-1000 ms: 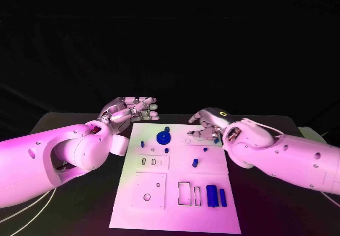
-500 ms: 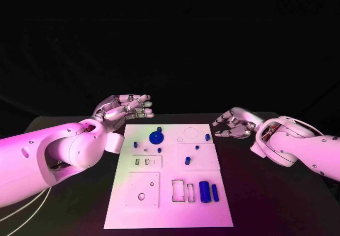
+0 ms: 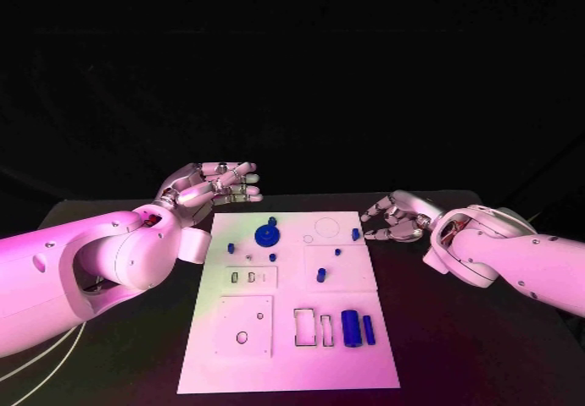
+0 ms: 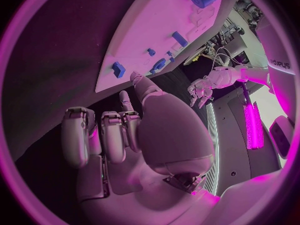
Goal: Assemble the parts on the task board
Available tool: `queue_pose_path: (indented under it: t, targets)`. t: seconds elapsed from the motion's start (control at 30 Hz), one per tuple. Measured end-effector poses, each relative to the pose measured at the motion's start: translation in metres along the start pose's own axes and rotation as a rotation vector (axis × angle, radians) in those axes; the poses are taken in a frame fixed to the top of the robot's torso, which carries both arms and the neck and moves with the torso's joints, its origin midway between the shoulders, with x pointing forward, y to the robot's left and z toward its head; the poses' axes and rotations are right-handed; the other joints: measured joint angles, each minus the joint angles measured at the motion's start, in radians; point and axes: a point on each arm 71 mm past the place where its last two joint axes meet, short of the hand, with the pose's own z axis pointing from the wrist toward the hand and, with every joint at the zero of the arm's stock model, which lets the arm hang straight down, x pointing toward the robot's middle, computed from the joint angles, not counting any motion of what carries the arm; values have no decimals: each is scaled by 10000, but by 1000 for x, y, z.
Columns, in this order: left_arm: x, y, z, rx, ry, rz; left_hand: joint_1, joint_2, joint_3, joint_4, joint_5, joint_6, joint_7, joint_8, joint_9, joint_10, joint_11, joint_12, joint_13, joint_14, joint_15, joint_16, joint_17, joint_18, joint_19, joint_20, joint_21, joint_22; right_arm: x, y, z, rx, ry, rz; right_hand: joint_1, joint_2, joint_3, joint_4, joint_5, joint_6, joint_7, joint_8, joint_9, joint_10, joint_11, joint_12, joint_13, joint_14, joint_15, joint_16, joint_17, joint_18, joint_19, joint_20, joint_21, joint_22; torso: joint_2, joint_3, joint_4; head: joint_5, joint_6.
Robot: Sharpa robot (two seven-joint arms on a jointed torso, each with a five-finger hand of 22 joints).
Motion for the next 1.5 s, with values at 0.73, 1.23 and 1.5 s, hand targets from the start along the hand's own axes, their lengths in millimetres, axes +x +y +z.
queue_pose_path:
  t: [0.73,1.23,1.5]
  targets:
    - [-2,0,0,-5,-24,-1,0,0,0,0,0,0,0,0,0,0,0,0,0,0,0,0,7,0,0,0,0,1,15,-3,15,285,-155,-255,-40,-39,-1,1,0,-59,58,-38,-18,0,1,0,-1,0,1,0,-2,1,0,1,0,-2,41,58,5,67,-46]
    - [-3,0,-1,-6,-46,4,0,0,0,0,0,0,0,0,1,0,0,0,0,0,-1,0,6,0,0,0,0,1,20,-1,23,481,-10,-361,-94,16,-1,2,-118,-96,95,-37,-28,-1,74,0,0,36,38,0,-2,0,-39,40,0,-4,43,56,14,60,-58]
    - [-3,0,-1,-6,-52,5,0,0,0,0,0,0,0,0,1,0,0,0,0,0,0,0,5,0,0,0,0,1,22,0,24,522,129,-389,-94,16,-1,2,-155,-95,94,-38,-27,-1,73,0,-1,-1,76,0,-3,0,-38,39,0,-5,42,56,14,81,-72]
